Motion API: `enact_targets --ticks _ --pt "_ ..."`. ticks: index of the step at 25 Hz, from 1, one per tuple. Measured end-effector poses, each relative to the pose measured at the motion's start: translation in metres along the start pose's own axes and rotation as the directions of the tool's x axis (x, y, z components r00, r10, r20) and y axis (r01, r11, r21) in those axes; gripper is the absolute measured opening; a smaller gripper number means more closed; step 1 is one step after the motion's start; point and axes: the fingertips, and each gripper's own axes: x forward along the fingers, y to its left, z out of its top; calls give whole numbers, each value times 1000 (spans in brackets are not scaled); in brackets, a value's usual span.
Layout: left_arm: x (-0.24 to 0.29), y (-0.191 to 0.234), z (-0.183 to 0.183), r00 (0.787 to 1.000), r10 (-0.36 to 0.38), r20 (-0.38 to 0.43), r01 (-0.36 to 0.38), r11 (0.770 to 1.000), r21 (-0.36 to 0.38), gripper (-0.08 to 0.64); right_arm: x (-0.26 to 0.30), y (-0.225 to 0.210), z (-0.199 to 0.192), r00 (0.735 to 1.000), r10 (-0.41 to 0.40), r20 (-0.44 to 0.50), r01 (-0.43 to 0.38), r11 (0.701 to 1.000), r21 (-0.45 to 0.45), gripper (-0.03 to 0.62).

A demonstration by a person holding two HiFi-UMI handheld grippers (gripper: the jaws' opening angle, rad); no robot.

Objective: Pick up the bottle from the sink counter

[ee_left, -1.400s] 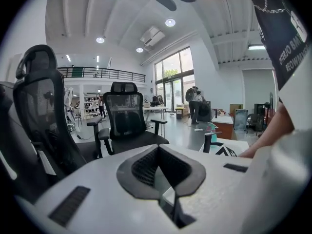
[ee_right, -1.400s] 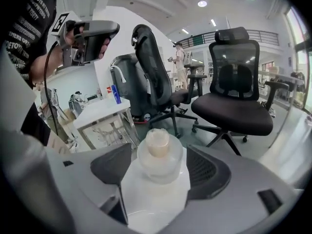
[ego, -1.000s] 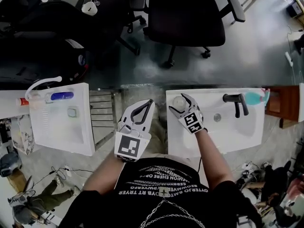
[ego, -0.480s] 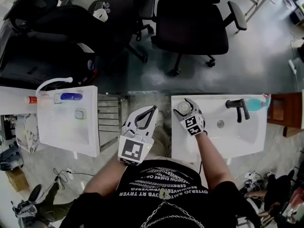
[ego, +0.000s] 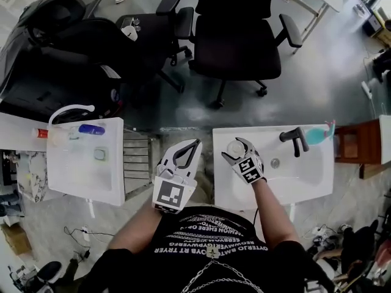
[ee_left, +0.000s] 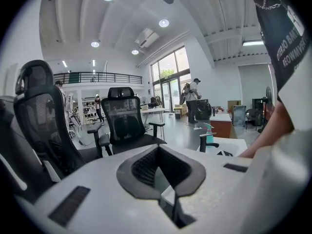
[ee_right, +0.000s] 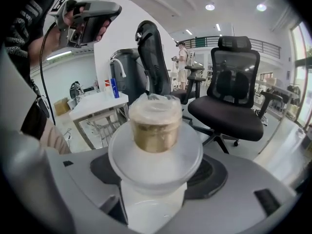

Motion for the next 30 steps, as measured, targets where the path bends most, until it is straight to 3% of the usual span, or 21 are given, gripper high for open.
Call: enact_targets --ticks 10,21,30 --pt "-17 -15 11 999 35 28 -35 999 -23 6 -77 -8 63 996 -47 74 46 999 18 336" --pt "-34 -16 43 991 98 86 -97 995 -16 6 -156 9 129 997 9 83 -6 1000 -25 336" --pt "-21 -35 79 990 56 132 -59 998 18 5 -215 11 182 990 -5 139 15 997 -69 336"
